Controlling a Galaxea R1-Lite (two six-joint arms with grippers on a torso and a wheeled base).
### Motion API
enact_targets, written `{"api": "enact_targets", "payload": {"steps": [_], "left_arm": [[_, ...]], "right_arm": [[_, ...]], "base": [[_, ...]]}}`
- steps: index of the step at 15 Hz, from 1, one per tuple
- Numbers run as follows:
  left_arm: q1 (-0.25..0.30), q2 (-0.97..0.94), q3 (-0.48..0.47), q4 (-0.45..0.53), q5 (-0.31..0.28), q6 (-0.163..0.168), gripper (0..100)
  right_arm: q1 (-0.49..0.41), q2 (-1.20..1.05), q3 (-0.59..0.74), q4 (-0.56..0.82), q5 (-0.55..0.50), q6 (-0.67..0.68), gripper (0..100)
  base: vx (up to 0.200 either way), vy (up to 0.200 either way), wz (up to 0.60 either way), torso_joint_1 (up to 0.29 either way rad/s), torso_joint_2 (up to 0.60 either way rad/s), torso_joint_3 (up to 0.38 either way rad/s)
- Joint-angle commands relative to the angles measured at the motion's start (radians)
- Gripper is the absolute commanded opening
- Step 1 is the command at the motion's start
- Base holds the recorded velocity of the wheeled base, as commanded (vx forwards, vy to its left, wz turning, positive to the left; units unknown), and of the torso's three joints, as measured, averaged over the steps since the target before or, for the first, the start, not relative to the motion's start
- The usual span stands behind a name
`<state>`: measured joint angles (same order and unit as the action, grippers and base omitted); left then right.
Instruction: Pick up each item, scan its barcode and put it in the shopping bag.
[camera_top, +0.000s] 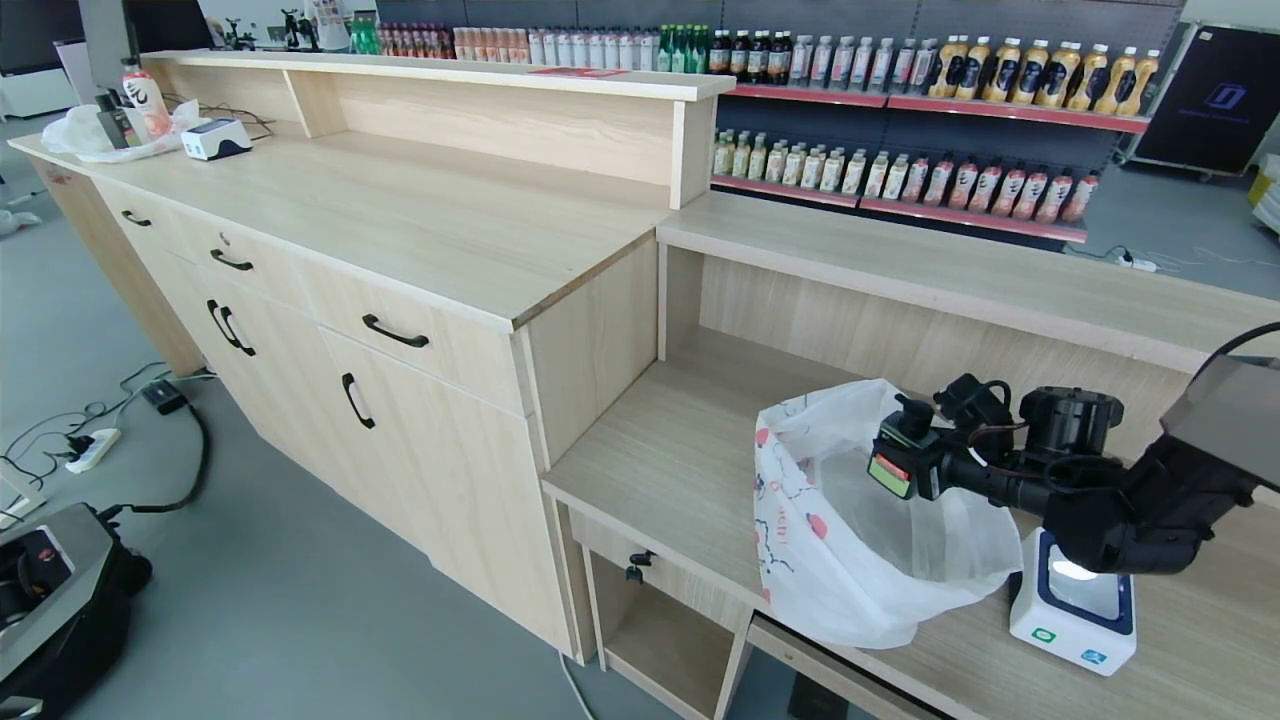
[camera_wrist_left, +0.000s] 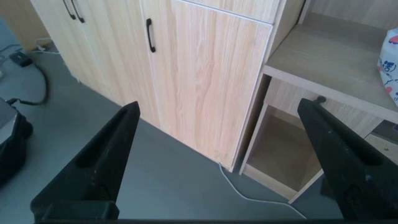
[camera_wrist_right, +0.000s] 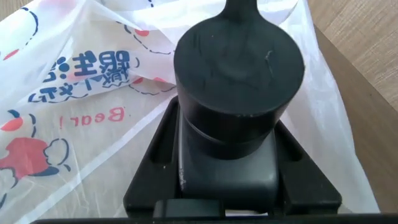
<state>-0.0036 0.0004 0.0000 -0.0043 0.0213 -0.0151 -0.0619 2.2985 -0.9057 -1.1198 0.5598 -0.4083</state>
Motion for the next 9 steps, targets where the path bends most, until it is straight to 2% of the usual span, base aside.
{"api": "enact_targets", "payload": {"steps": [1, 9], "left_arm": [[0.001, 0.000, 0.000, 0.000, 0.000, 0.000, 100], [0.001, 0.000, 0.000, 0.000, 0.000, 0.000, 100]], "right_arm": [[0.010, 0.050, -0.032, -0.008, 0.000, 0.003, 0], [0.037, 0.096, -0.067, -0.006, 0.000, 0.022, 0]], "base": [[0.000, 0.000, 0.00, 0.000, 0.00, 0.000], [0.000, 0.000, 0.00, 0.000, 0.00, 0.000]]}}
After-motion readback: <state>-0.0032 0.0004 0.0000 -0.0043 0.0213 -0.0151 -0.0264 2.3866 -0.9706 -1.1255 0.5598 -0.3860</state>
